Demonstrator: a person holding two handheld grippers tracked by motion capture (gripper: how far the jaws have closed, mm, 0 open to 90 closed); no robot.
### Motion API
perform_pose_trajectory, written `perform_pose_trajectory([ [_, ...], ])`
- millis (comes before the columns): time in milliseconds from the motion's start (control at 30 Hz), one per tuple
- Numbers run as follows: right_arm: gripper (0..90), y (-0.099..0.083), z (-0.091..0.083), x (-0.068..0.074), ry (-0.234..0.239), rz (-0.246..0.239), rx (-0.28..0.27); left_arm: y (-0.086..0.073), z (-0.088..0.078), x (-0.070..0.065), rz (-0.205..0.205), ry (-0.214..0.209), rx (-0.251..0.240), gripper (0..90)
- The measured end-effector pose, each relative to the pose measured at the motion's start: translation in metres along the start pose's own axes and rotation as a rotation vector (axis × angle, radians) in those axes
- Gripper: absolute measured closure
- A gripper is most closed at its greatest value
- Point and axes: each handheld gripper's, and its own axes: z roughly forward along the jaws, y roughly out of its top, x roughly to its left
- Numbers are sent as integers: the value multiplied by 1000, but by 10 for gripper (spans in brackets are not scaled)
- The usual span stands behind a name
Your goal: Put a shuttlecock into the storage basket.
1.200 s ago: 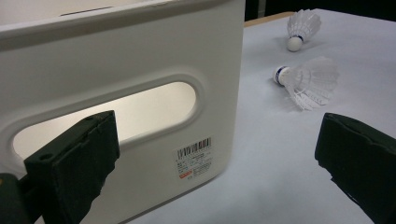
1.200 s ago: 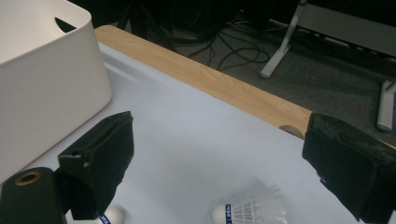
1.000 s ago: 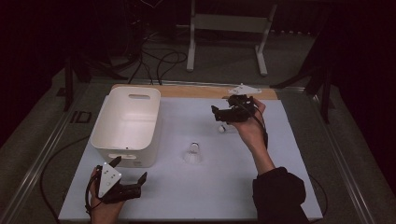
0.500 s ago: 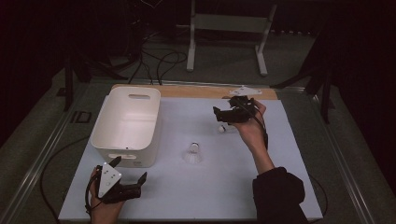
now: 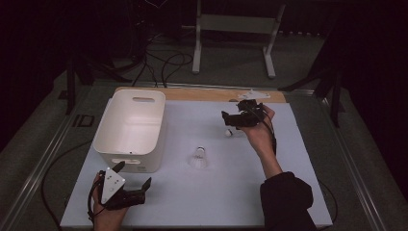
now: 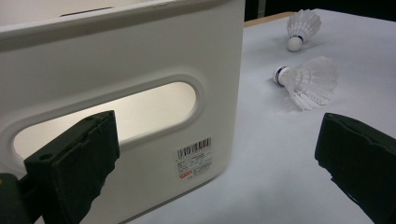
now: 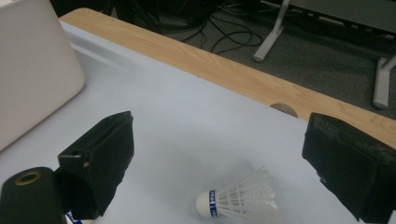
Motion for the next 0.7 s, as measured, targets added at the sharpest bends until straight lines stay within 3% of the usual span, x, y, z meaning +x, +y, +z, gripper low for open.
perform_pose_trajectory([
  [700, 90, -12, 14, -13, -14, 31, 40, 0, 0, 0, 2, 0, 3, 5],
])
